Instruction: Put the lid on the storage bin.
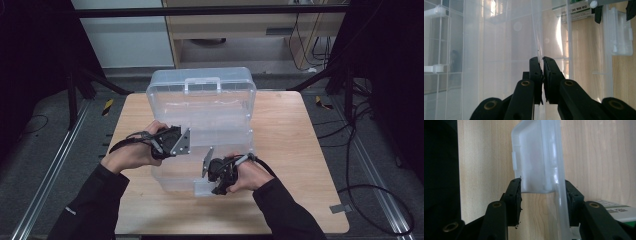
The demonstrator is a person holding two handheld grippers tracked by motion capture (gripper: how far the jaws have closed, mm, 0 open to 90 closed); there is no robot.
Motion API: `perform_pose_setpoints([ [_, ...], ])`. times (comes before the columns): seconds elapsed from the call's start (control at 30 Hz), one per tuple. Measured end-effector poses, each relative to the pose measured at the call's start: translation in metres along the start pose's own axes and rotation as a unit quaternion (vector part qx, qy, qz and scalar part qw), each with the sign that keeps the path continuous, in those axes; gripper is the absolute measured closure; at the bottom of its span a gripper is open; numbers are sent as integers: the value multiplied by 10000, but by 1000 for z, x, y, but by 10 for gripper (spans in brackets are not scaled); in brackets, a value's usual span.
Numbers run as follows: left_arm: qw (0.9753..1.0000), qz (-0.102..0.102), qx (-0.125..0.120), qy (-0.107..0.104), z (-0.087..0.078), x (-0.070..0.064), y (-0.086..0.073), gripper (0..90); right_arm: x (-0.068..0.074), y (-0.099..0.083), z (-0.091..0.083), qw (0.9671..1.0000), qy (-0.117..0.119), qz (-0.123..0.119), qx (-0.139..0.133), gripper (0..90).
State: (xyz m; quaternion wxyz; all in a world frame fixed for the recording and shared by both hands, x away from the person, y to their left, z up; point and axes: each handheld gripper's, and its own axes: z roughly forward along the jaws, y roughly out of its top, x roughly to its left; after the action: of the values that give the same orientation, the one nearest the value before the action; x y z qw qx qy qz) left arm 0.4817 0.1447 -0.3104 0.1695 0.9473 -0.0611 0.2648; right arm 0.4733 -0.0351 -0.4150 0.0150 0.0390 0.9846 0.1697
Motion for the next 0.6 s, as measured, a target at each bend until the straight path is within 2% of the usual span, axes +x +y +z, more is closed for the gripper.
perform_pose_setpoints([
  [0.33,10000,-16,-16,-2,0,-5,-1,850,3,-3,-7,9996,-226,36,-167,584],
  [0.43,10000,-13,-8,-2,0,-6,-1,848,5,-5,-14,9991,-287,73,-307,581],
  [0.6,10000,-43,-26,25,0,-9,-1,843,9,-13,-29,9961,-433,215,-736,632],
])
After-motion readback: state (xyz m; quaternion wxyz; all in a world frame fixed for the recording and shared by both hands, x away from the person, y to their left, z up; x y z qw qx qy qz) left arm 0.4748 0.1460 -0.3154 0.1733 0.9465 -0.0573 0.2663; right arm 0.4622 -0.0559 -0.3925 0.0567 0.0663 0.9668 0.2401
